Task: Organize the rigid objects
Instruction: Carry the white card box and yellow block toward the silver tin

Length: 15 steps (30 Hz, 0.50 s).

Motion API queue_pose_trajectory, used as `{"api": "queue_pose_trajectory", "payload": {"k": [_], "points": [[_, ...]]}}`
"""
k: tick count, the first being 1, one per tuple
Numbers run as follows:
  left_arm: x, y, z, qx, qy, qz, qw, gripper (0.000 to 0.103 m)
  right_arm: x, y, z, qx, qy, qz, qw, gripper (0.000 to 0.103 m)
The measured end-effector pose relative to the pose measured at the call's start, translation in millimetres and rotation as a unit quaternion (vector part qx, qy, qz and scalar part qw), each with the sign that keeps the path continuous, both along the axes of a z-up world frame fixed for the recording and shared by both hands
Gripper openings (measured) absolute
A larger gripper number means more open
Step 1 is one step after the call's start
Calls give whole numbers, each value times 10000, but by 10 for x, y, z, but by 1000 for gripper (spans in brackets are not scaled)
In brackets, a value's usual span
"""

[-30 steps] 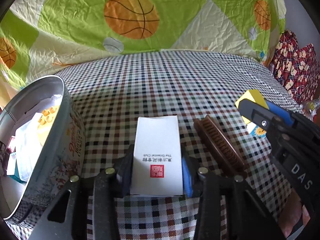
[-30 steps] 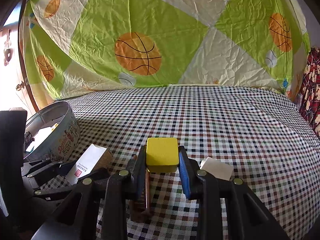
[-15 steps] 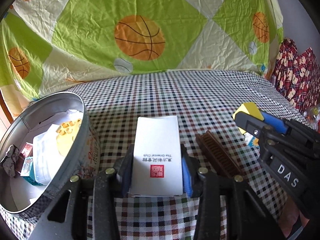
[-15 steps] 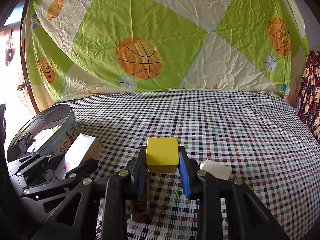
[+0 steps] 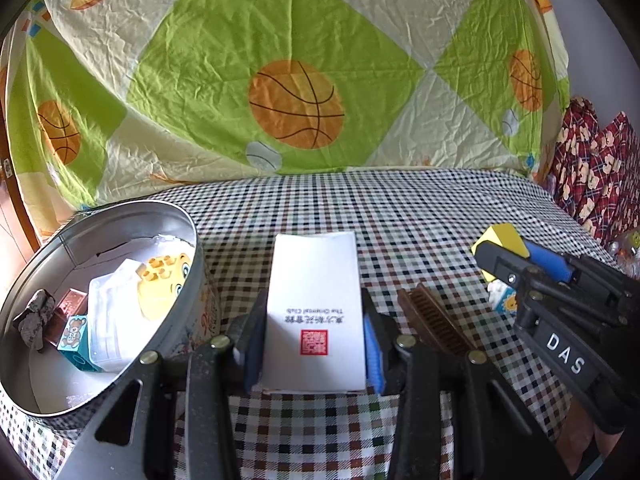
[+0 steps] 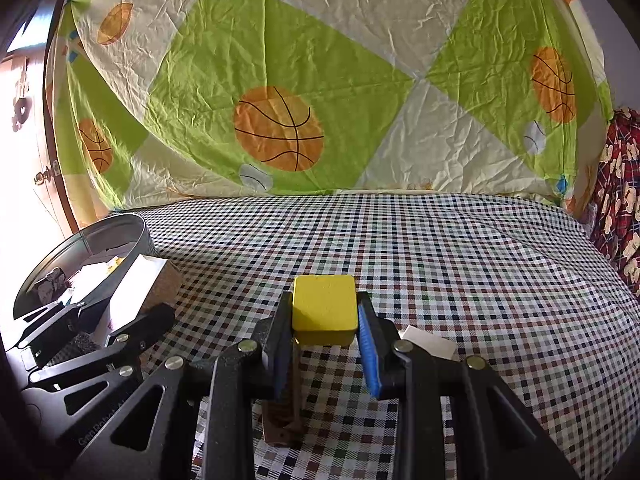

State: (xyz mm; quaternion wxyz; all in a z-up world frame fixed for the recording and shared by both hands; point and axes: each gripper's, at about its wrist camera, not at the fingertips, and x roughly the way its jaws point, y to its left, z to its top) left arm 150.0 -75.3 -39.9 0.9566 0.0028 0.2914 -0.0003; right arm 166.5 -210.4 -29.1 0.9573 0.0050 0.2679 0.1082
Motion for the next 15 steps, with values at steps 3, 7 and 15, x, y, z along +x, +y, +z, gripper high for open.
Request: {"api": "queue_pose_trajectory", "payload": {"k": [3,7,15], "points": [[-21,5,13,-4,-69,22,10000,40,-13,2,8,-4,-42,-16,10000,32],[-51,18,26,-9,-152,55,9999,40,-33,-2,21,14,-101,-35,9999,32],[-96,37,51,-27,-295,118,9995,40,-81,-17,33,45,-264,-40,9996,32]]}}
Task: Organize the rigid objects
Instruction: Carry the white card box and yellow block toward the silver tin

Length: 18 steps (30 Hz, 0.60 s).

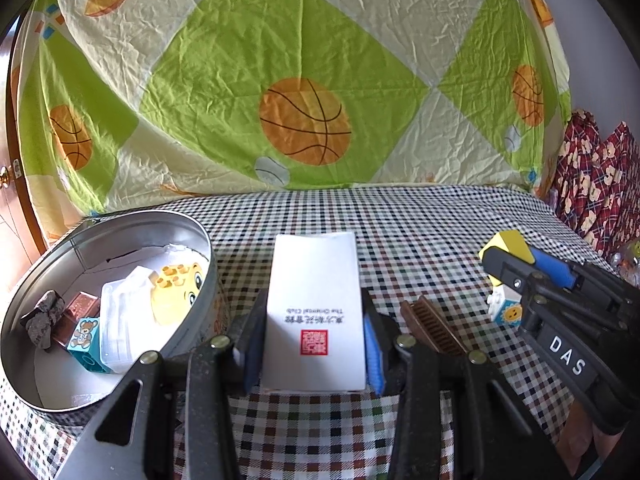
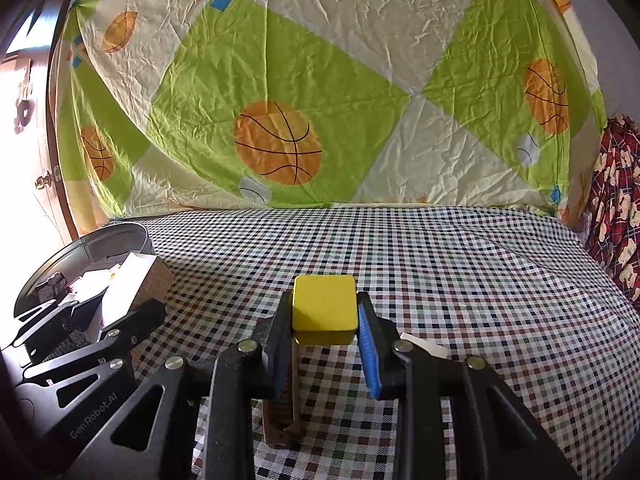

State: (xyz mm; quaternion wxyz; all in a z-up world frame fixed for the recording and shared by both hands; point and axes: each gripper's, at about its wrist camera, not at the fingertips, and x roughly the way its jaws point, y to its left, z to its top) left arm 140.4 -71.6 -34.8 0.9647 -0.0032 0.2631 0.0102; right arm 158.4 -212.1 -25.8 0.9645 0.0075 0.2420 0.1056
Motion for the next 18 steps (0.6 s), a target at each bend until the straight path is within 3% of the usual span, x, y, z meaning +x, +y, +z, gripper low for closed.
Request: {"api": "queue_pose_trajectory", "payload": {"k": [18], "points": [[-100,44,32,-24,-303,128,9995,40,-73,-17,27,67,-207,-26,9998,32]]}}
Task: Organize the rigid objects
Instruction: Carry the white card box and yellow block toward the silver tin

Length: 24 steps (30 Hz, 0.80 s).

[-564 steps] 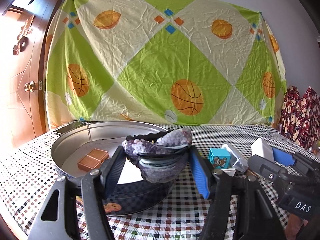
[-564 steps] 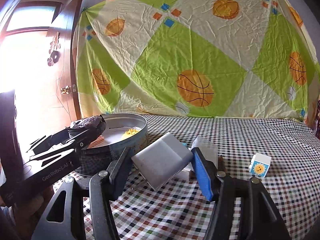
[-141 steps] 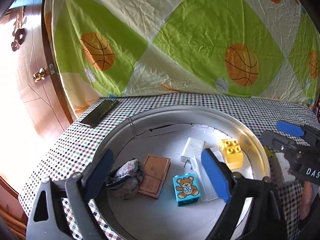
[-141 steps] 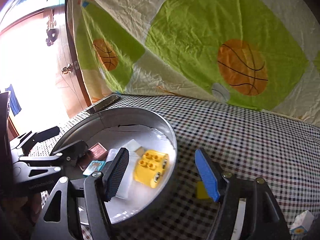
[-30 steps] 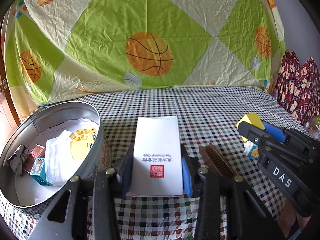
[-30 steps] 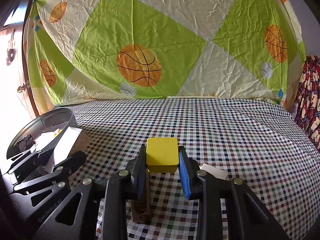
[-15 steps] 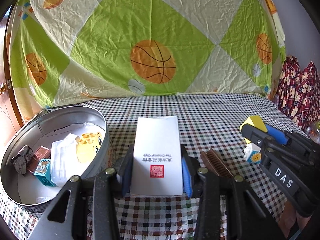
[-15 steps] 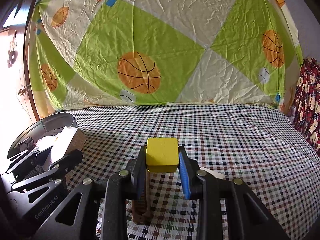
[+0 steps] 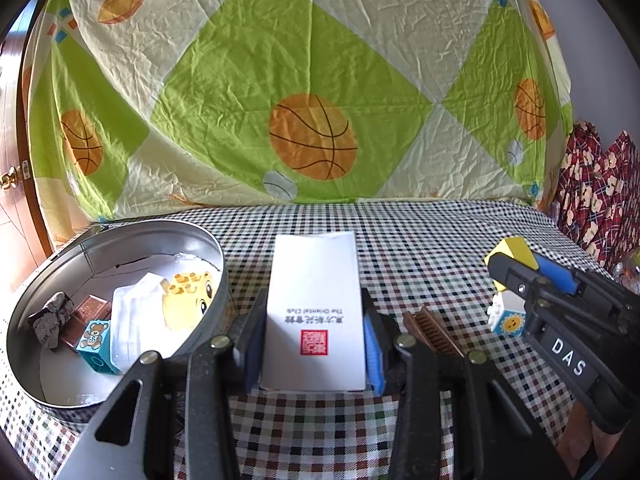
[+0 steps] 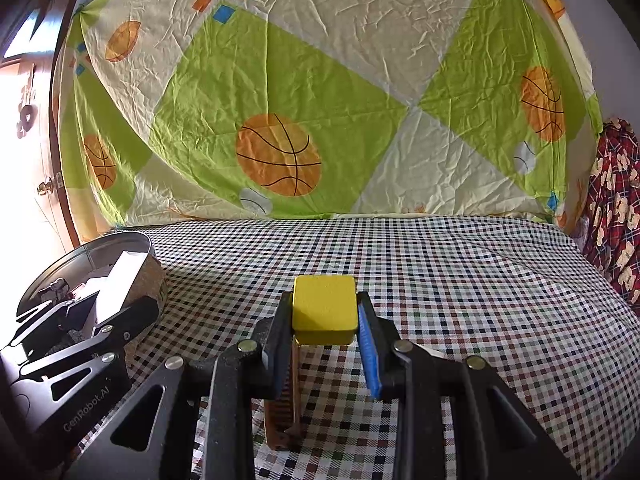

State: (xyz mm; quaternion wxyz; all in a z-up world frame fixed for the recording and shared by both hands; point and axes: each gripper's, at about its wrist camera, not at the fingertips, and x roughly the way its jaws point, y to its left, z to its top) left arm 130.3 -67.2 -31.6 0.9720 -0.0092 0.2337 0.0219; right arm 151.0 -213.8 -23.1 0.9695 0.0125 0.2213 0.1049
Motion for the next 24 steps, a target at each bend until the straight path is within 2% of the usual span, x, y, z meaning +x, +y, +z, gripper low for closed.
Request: {"api": "queue_pose_trajectory", "payload": {"k": [13,24], "points": [[-98,7,36,20,-275,81,9996,40,-55,-20,17,71,-174,-46,9998,32],[-223,14,87,55,-622,162,9979,40,-187,18,52,-35,-550,-43,9985,32]]}}
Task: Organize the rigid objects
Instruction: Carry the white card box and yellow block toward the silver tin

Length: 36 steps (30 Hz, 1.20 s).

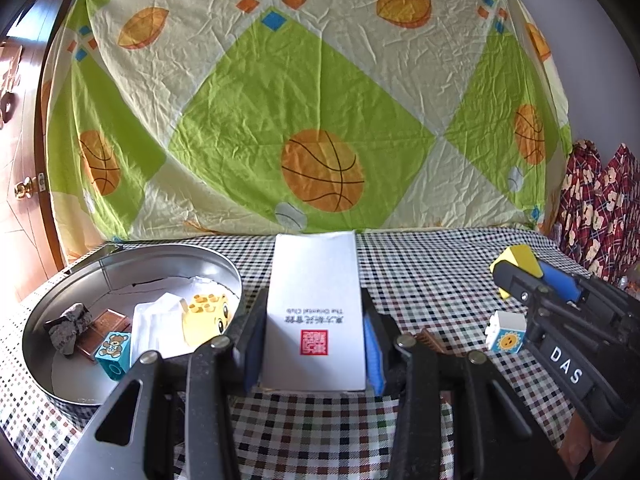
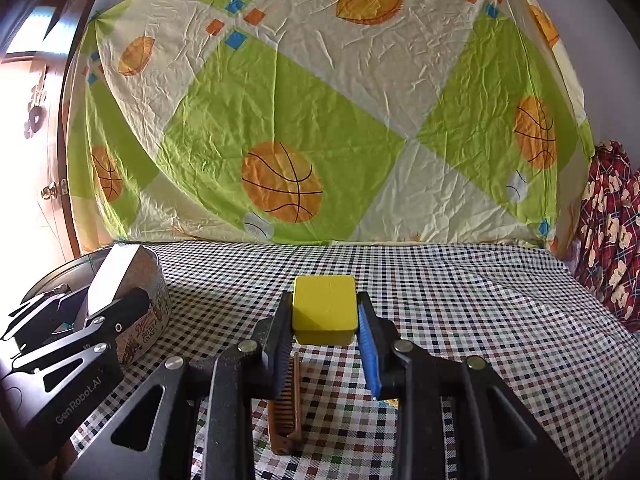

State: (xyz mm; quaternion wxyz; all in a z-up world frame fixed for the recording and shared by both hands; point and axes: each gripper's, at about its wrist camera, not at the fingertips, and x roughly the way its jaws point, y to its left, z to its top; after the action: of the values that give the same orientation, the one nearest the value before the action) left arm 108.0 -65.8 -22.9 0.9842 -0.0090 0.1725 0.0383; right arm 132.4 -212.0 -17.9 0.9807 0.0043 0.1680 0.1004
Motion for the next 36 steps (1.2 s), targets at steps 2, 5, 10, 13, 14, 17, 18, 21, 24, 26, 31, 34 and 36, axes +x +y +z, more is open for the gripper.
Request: {"api": "queue_pose_trajectory", "payload": {"k": [2,5,10,13,14,17,18,21,24,26,31,34,36], "points": [[-16,-9,6,21,-43,1,10000,40,8,-7,1,17,5,0,10000,32],[-23,-8,9,-1,-54,6,10000,40,2,-2,2,13,-15,-5,10000,32],[-59,19,24,-47,-136,92,9999,40,-34,-15,7,51,-115,-30,9999,32],[-58,65,22,-130,-142,130,9997,40,-38,-40,8,127,-130,-18,9998,32],[-58,71,22,-132,-145,137,9997,40,-38,-38,11,133,-131,-17,9998,32],[-56,68,21,-107,-133,130,9998,40,-39,-41,11,132,-135,-24,9998,32],[-56,67,22,-96,-129,127,9998,40,-41,-46,10,136,-137,-27,9998,32],[-53,65,23,-99,-122,122,9998,40,-42,-45,10,131,-139,-26,9998,32],[-41,68,20,-96,-95,100,9999,40,-43,-50,10,139,-137,-23,9998,32],[-30,85,17,-92,-89,139,9998,40,-44,-45,9,137,-138,-7,9998,32],[12,219,7,-152,-26,264,9995,40,-37,12,9,142,-123,88,9998,32],[26,287,-2,-181,20,287,9994,40,-44,97,11,122,-136,173,9997,32],[14,322,1,-176,-1,316,9993,40,-45,155,16,102,-143,232,9996,32]]}}
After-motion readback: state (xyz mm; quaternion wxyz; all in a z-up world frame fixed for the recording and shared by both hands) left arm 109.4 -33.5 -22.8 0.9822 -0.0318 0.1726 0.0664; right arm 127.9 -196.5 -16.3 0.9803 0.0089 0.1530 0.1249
